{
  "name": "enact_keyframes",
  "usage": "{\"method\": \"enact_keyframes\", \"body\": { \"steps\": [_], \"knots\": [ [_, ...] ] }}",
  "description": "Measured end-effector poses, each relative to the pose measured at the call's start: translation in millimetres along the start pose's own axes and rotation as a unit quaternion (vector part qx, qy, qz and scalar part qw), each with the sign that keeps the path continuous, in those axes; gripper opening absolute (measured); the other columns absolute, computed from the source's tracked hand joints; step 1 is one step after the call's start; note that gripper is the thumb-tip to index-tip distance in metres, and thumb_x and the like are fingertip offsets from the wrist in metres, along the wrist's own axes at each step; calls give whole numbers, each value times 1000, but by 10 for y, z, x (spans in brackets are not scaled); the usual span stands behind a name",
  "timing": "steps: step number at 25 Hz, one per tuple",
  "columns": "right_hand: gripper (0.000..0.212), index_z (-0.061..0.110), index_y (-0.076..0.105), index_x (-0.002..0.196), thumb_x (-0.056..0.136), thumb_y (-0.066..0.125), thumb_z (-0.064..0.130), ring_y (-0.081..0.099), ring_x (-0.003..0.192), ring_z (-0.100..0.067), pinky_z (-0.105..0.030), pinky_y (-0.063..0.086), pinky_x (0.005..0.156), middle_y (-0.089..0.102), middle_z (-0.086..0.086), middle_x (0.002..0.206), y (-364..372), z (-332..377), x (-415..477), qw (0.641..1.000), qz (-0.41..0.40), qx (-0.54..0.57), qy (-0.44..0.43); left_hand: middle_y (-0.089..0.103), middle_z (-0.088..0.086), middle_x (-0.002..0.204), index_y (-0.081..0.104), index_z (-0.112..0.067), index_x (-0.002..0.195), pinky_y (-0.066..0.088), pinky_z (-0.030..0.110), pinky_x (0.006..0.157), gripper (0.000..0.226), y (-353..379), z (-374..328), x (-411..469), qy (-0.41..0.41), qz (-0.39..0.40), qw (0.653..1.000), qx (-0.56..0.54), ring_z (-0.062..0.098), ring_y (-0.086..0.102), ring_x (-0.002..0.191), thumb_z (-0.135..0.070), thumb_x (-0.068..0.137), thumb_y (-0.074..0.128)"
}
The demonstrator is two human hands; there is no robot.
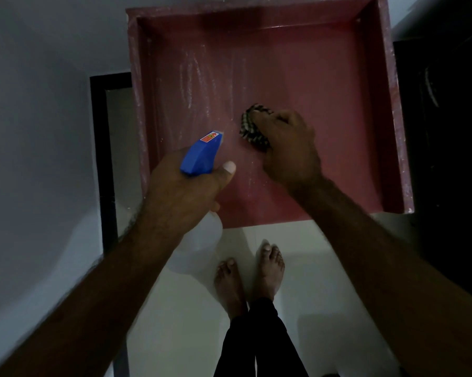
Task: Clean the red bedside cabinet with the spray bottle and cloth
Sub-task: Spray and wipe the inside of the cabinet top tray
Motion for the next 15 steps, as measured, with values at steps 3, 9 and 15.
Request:
{"method": "enact_keyframes", "body": {
  "steps": [3, 9, 15],
  "knots": [
    [68, 23, 60, 142, 79, 62, -2, 53, 120, -31, -50, 50, 98, 70, -3, 128, -6, -203, -53, 995, -44, 20, 91, 60, 25, 81, 59, -2, 93, 46, 11, 46, 37, -2, -3, -25, -2, 1, 1000, 3, 11, 63, 51, -35, 87, 75],
    [71, 19, 64, 137, 70, 63, -2, 56, 118, -37, -55, 53, 90, 71, -6, 123, 55, 163, -217, 998, -24, 27, 49, 61, 16, 77, 58, -2, 95, 48, 14, 45, 38, 17, 13, -84, -8, -9, 1000, -5, 12, 64, 51, -34, 87, 76],
    [70, 24, 59, 144, 79, 53, -1, 53, 121, -34, -54, 50, 100, 68, -9, 128, 1, -163, -353, 994, -32, 38, 100, 63, 19, 74, 57, 4, 98, 45, 11, 44, 44, 32, 54, -140, 6, -7, 1000, 7, 9, 64, 48, -34, 87, 75]
  ]
}}
Point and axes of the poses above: each hand's wrist, its own x-axis towards the middle knuckle, its own y-axis out of the palm, z = x × y, the point moved 1 cm from there along x, towards the middle knuckle
